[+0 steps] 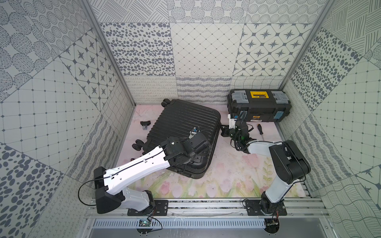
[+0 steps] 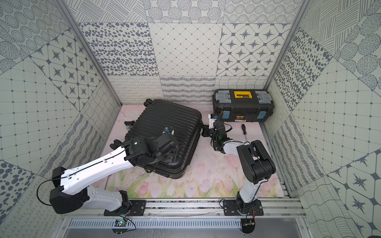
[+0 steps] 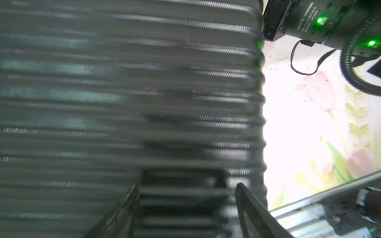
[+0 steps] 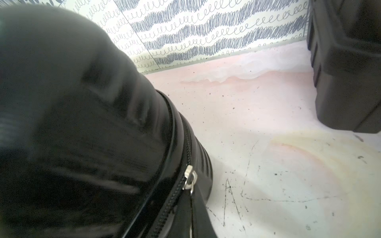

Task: Open the suitcase zippers
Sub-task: Unzip the zipper on the suitcase, then adjust the suitcase at the center of the board.

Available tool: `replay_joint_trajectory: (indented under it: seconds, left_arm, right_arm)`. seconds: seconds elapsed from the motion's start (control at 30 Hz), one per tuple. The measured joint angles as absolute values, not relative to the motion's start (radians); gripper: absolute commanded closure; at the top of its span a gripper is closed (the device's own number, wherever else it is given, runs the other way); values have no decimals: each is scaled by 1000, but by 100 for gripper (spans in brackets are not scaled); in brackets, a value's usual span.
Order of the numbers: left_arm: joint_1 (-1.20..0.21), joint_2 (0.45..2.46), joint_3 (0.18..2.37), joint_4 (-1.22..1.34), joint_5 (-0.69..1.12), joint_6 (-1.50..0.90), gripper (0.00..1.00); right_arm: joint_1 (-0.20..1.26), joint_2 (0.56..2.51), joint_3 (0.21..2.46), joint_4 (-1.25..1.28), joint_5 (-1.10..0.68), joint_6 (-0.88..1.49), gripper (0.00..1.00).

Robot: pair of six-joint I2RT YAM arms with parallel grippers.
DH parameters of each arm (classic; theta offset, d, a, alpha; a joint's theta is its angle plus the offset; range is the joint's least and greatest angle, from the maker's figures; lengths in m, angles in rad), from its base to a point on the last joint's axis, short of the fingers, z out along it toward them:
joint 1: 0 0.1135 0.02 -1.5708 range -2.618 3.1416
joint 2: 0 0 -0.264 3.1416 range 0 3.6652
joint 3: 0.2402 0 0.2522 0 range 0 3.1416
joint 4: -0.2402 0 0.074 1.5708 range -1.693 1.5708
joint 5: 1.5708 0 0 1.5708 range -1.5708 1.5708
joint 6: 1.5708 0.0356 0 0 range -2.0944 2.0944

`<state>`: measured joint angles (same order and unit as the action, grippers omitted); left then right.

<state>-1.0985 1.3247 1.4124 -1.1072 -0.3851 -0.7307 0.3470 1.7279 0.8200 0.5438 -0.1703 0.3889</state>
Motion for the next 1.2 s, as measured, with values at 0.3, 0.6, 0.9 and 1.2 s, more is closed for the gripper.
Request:
replay_joint_trajectory:
  seconds: [0.3, 0.6, 0.9, 1.2]
  left_arm:
    - [-1085, 1139, 1333, -1369, -370, -880, 33]
    - [-794, 973, 1103, -1439, -283, -945, 49]
    - [-388, 1158, 1118, -1379, -185, -852, 48]
    - [-139, 1604, 1533, -1285, -168, -776, 32]
  right_arm:
    - [329, 1591, 648, 595, -94, 378, 100]
    - [320, 1458, 534, 564, -40, 365, 100]
    - [429, 1334, 453, 505, 48, 324, 100]
    - [732, 1222, 409, 392, 101, 282, 100]
